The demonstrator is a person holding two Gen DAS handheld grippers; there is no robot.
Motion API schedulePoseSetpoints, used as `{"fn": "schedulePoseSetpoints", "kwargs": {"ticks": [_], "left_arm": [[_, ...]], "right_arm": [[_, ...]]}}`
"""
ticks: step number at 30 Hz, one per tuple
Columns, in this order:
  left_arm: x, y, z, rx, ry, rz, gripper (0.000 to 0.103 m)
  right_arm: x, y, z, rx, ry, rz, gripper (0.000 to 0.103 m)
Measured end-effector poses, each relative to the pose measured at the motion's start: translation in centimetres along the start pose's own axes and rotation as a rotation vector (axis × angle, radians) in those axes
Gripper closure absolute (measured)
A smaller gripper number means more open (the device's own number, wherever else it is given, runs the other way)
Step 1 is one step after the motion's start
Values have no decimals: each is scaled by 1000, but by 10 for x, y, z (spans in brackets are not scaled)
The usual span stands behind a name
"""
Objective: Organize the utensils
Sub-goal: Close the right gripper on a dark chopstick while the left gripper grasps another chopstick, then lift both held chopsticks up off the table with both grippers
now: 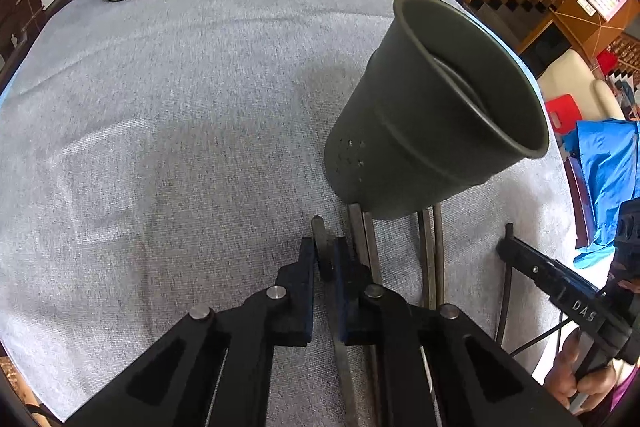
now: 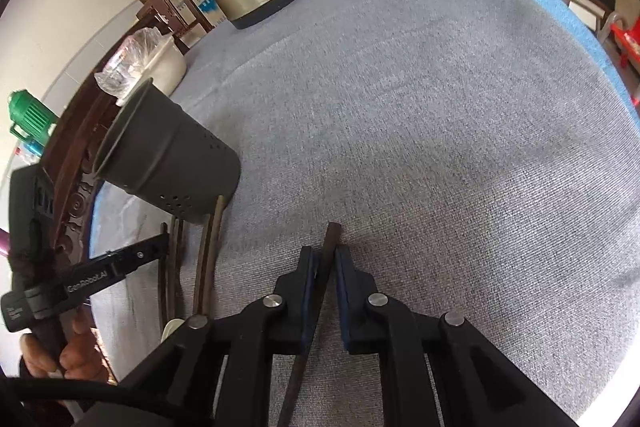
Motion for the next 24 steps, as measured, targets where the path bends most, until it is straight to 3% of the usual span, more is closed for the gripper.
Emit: {"fn": "schedulePoseSetpoints", "kwargs": {"ticks": [5, 11, 15, 19, 24], "left_arm": [[14, -15, -5, 8, 11, 40, 97], [23, -48, -10, 36, 13, 100, 97], [32, -75, -11, 59, 8, 154, 97], [31, -94, -14, 69, 23, 204, 97], [33, -105, -16, 67, 4, 237, 97]], "right_arm": [[6, -2, 18, -121, 95, -1, 93], [6, -7, 12, -89, 90, -7, 92], [2, -17, 0, -108, 66, 38, 92], [-3, -17, -8, 5, 26, -19, 92], [-8, -20, -12, 86, 31, -60, 90]]}}
Point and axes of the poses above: each gripper's, at about its wrist camera, not at the fingertips, and y roughly the way its jaws point, z to its right, x to its underside, the point moved 1 cm from there along y, roughly the way its jaws point, and after that the axes turned 13 degrees about -y, right-handed, at the moved point
